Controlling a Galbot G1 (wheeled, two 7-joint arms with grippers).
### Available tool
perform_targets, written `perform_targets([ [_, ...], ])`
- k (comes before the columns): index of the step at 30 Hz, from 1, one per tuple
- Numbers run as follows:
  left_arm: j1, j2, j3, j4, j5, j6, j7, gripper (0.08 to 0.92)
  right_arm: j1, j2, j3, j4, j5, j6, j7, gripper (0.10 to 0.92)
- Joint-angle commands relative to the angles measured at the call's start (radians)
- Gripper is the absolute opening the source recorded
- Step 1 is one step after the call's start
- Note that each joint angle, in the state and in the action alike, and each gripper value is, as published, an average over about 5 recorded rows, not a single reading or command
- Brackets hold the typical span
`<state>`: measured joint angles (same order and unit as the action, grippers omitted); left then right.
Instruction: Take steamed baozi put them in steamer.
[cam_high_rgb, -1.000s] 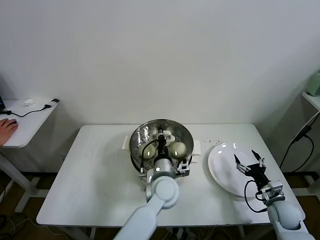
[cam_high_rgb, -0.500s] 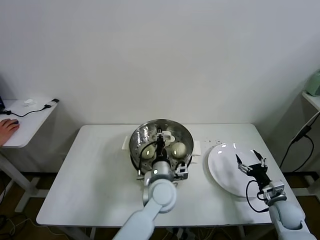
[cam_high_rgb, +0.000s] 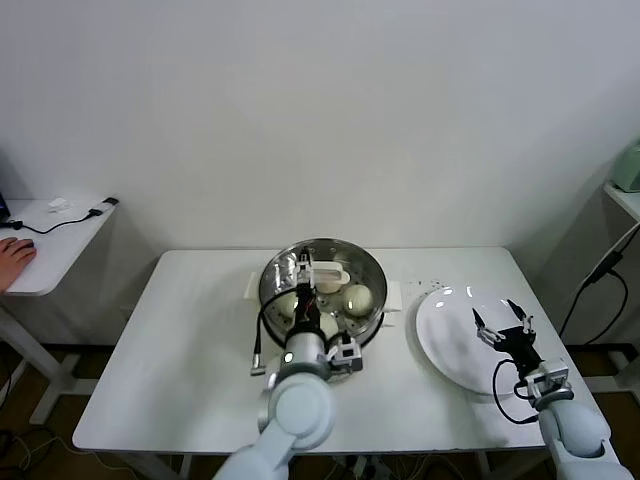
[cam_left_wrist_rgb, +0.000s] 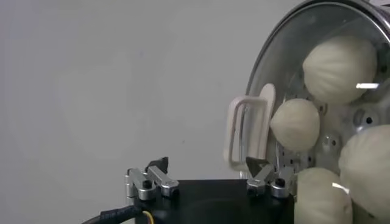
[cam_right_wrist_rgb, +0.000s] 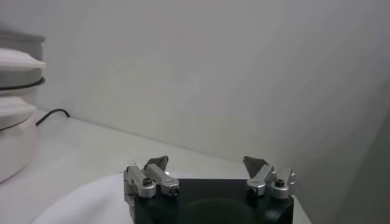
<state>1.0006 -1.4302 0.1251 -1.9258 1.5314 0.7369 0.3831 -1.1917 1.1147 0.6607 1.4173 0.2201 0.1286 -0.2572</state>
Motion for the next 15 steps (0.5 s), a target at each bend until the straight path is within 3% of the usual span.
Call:
perform_targets([
  [1, 0.172, 0.141, -0.11, -0.257, -0.33, -0.03, -0.165, 0.811, -0.006, -0.008, -0.002, 0.045, -0.018, -0.059, 0.009, 0.823],
  [10, 0.303, 0.237, -0.447, -0.299, -0.949, -0.313, -0.443, 0.823, -0.027, 0.007, 0.012, 0.107, -0.013, -0.083, -0.004, 0.823],
  [15, 0.471, 0.198, -0.684, -0.3, -1.272, -0.536, -0.476, 0.823, -0.044, 0.02, 0.014, 0.146, -0.001, -0.079, 0.008, 0.823],
])
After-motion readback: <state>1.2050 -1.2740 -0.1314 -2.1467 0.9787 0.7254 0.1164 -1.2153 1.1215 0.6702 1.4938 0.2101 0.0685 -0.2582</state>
